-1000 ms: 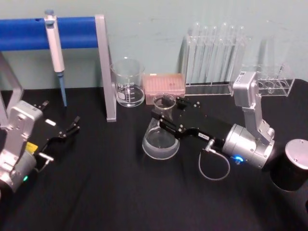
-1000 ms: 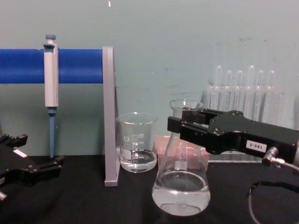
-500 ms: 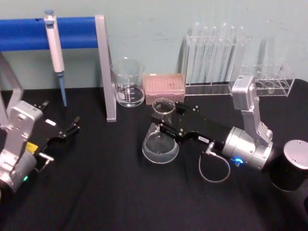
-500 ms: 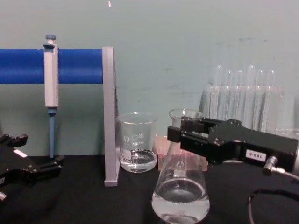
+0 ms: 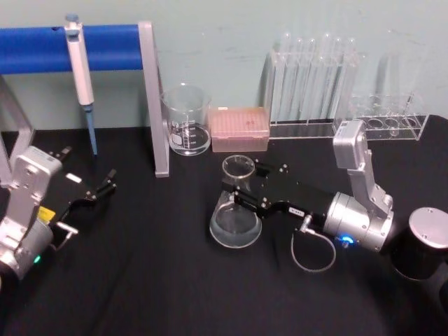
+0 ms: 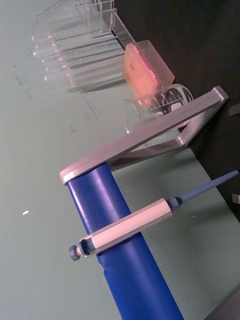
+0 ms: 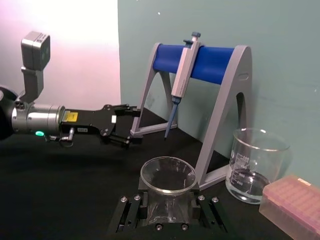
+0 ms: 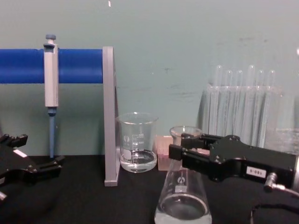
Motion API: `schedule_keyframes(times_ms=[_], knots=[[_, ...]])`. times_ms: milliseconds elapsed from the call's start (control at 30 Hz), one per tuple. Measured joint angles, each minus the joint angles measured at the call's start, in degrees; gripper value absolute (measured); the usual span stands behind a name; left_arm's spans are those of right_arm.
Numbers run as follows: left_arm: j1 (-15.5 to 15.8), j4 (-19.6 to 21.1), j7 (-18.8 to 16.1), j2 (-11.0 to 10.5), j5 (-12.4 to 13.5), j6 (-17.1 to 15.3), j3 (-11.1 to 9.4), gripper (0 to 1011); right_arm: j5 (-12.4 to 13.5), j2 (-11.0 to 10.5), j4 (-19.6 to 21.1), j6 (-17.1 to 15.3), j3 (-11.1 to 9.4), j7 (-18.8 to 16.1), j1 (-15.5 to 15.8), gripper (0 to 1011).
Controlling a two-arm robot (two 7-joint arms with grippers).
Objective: Grasp the erlenmeyer flask with one hand, shake it three times, then place it back.
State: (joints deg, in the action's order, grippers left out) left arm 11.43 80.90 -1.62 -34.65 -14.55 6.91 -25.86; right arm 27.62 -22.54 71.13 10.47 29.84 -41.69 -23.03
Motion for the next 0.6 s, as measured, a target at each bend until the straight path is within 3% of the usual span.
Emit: schedule_keyframes(times_ms=[600], knots=[[0.0,0.0,0.0,0.0,0.0,0.0,0.0,1001,-0.4,0.3,-3.7,1.2,0.9,-1.8,-1.4,449]])
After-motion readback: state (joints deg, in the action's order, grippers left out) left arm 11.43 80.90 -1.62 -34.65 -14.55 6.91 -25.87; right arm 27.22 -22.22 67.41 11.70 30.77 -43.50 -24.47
